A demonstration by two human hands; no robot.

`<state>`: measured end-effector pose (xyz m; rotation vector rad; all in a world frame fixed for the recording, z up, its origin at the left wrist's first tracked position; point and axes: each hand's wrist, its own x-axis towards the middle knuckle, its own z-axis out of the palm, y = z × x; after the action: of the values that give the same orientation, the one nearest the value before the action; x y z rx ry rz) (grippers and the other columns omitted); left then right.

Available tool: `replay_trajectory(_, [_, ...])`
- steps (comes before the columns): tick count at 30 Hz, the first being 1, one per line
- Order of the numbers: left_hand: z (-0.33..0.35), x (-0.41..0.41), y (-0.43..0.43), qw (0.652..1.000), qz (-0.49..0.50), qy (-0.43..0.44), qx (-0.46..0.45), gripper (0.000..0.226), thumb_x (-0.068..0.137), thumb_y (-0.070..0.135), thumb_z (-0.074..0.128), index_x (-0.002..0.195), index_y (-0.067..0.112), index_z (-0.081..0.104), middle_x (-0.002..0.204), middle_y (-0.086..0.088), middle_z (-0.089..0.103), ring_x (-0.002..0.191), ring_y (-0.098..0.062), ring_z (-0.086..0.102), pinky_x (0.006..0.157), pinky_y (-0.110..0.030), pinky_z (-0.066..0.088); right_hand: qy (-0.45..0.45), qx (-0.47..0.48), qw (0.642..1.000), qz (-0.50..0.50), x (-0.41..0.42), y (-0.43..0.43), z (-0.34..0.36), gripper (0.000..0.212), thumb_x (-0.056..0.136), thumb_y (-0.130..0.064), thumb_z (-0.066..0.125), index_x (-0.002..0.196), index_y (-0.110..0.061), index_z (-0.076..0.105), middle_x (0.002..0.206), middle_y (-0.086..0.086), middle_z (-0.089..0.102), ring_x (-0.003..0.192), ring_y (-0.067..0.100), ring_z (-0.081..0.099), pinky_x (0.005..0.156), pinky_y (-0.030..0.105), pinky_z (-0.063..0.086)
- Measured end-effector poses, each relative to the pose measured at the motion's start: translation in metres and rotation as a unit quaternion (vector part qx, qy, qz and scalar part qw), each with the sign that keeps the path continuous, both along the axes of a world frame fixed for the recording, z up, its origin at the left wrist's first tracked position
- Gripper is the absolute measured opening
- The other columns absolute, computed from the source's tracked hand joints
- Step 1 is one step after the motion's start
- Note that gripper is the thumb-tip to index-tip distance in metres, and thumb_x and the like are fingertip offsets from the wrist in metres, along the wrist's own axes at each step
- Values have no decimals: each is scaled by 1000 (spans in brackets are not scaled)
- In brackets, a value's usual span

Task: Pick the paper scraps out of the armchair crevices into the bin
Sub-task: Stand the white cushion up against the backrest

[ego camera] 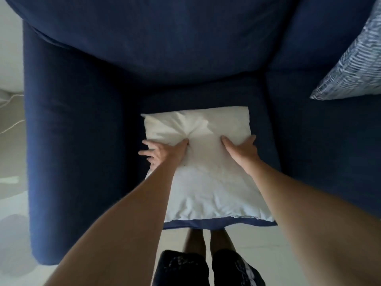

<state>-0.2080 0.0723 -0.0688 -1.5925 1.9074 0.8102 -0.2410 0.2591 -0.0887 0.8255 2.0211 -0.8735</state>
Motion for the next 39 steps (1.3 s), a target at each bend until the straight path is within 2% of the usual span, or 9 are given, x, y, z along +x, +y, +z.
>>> replay_trajectory(3, [1, -1, -2, 995, 84, 13, 45, 142, 51, 58, 81, 151, 12, -9, 146, -15, 41, 133, -36, 42, 113, -50, 30, 5, -13, 1000, -19, -3, 0, 7, 106, 63, -66, 65, 145, -13, 24, 143, 11, 43, 126, 34, 48, 104, 49, 44])
replay_trajectory(5, [12, -12, -5, 995, 80, 42, 39, 114, 54, 54, 79, 142, 8, 21, 130, -12, 54, 122, -34, 51, 108, -46, 37, 59, 12, 998, 11, -10, -9, 19, 77, 74, -50, 63, 133, -6, 40, 132, 13, 53, 117, 34, 55, 98, 47, 50])
replay_trajectory(9, [49, -47, -9, 989, 36, 144, -9, 62, 73, 44, 68, 122, 16, 42, 113, -1, 59, 112, -30, 51, 105, -42, 37, 201, 42, 976, 70, -38, -38, 50, 41, 90, -24, 53, 122, 1, 46, 124, 18, 56, 116, 38, 54, 96, 49, 48])
replay_trajectory(15, [95, -104, -36, 929, 78, 361, -24, 59, 77, 37, 71, 121, 15, 38, 81, 11, 46, 95, -26, 57, 93, -41, 47, 427, 3, 904, 0, -105, -72, 97, 32, 89, -22, 58, 108, 3, 50, 110, 20, 57, 102, 35, 57, 88, 45, 49])
replay_trajectory(23, [73, -100, -54, 942, 61, 330, -6, 61, 82, 34, 70, 125, 11, 33, 108, -1, 50, 109, -28, 54, 95, -41, 47, 260, -55, 960, -82, -116, -75, 77, 56, 82, -30, 64, 127, -8, 40, 124, 12, 56, 112, 35, 58, 96, 51, 49])
replay_trajectory(31, [95, -139, -69, 923, 75, 376, -4, 95, 56, 36, 73, 136, 35, 21, 126, 1, 46, 120, -26, 49, 100, -47, 47, 394, -108, 908, -95, -149, -80, 102, 96, 84, -45, 64, 153, -15, 5, 160, 5, 21, 146, 21, 27, 120, 42, 27])
replay_trajectory(35, [111, -155, -74, 937, 73, 340, 17, 121, 65, 43, 80, 150, 36, -6, 137, -8, 48, 125, -32, 49, 107, -50, 40, 237, -183, 935, -188, -172, -84, 119, 117, 77, -46, 72, 151, -19, -13, 154, 7, 31, 137, 27, 40, 113, 39, 33])
replay_trajectory(37, [117, -156, -77, 945, 56, 320, 32, 115, 65, 48, 81, 151, 32, 7, 140, -4, 48, 126, -31, 50, 108, -48, 40, 191, -199, 938, -211, -176, -85, 118, 103, 76, -43, 73, 152, -15, 10, 144, 8, 43, 129, 28, 47, 110, 40, 38])
replay_trajectory(39, [121, -155, -77, 949, 30, 310, 38, 89, 67, 48, 79, 141, 28, 35, 130, -2, 55, 116, -29, 56, 101, -46, 47, 191, -187, 949, -168, -177, -87, 111, 55, 84, -33, 65, 131, -9, 48, 119, 4, 59, 118, 28, 56, 104, 40, 46])
